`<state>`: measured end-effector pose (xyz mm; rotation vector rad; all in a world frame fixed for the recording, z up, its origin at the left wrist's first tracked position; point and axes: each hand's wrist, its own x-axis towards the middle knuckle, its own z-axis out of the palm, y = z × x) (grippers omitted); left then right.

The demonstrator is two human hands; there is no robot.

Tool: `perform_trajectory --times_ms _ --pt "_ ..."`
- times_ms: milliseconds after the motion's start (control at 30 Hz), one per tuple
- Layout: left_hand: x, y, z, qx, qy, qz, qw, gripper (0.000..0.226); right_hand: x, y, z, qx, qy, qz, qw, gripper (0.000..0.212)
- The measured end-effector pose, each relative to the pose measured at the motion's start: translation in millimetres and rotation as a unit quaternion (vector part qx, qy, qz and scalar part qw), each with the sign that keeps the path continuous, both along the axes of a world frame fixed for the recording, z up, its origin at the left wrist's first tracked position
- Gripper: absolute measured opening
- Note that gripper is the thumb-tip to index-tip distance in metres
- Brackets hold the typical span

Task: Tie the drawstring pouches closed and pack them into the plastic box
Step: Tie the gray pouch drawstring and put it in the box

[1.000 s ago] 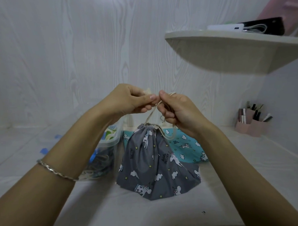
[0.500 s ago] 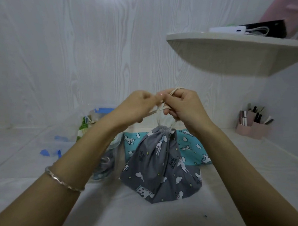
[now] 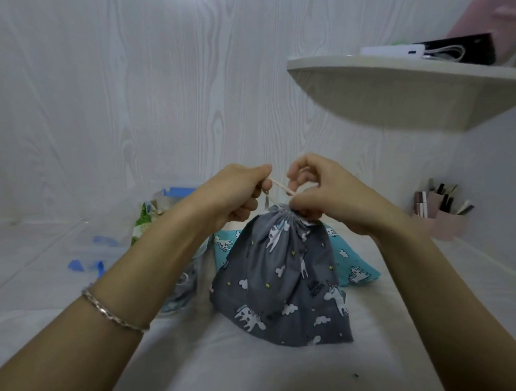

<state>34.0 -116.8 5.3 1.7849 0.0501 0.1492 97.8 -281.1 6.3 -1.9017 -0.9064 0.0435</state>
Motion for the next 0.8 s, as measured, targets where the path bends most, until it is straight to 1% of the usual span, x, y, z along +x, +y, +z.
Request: perform_trajectory --times_ms 67,100,133,167,200,267,333,400,433,500,600,667,733,767,800 --pt "-2.6 -2.1 4.5 0.070 0.029 -0.039 0.996 0.042 0.5 5.2 -4.7 -0.032 -0.116 -0.033 0.992 0.044" --pt "-4.7 -3.4 7.0 0.109 0.048 -0.065 0.991 0.043 0.1 6.7 -7.4 -0.048 -0.144 -0.035 0.988 0.050" --pt "-6.7 -3.7 9.2 0.142 0.060 -0.088 0.984 0.043 -0.2 7.2 -9.7 -0.047 -0.140 -0.024 0.989 0.054" --pt "-8.6 -3.4 11.4 0.165 0.061 -0.101 0.979 0.043 -1.1 7.1 -11.0 -0.033 -0.106 -0.003 0.994 0.052" --pt "-10.3 -2.0 13.1 0.176 0.054 -0.107 0.977 0.041 0.4 6.8 -13.0 -0.012 -0.064 0.024 0.998 0.043" --pt "-12.4 0.4 14.6 0.168 0.035 -0.116 0.978 0.040 3.9 7.2 -16.8 0.034 0.009 0.069 0.997 0.026" --pt "-12.8 1.1 13.4 0.159 0.016 -0.121 0.980 0.042 8.9 9.0 -22.5 0.082 0.070 0.106 0.989 0.019" --pt "-12.3 0.8 11.3 0.175 0.007 -0.120 0.977 0.043 12.2 12.5 -27.4 0.121 0.109 0.121 0.979 0.019" --pt "-12.1 1.0 10.6 0.177 0.005 -0.121 0.977 0.043 12.1 14.5 -28.4 0.139 0.122 0.125 0.975 0.017" --pt "-12.3 2.2 9.9 0.169 0.012 -0.129 0.977 0.044 12.6 17.7 -29.7 0.164 0.118 0.113 0.973 0.013" --pt "-14.5 2.4 10.0 0.156 0.027 -0.145 0.977 0.045 12.3 20.8 -29.0 0.153 0.087 0.092 0.980 0.020" --pt "-13.0 0.8 9.3 0.178 0.011 -0.110 0.978 0.045 11.3 21.6 -28.5 0.148 0.102 0.111 0.977 0.018" --pt "-10.3 1.3 7.8 0.238 -0.027 -0.035 0.970 0.045 9.9 21.3 -27.0 0.155 0.135 0.144 0.968 0.016" --pt "-9.5 1.7 7.4 0.253 -0.041 -0.016 0.967 0.045 9.4 21.2 -26.6 0.151 0.139 0.152 0.967 0.017" --pt "-8.7 1.9 7.1 0.245 -0.046 -0.021 0.968 0.044 10.1 21.2 -27.1 0.141 0.130 0.151 0.970 0.020"
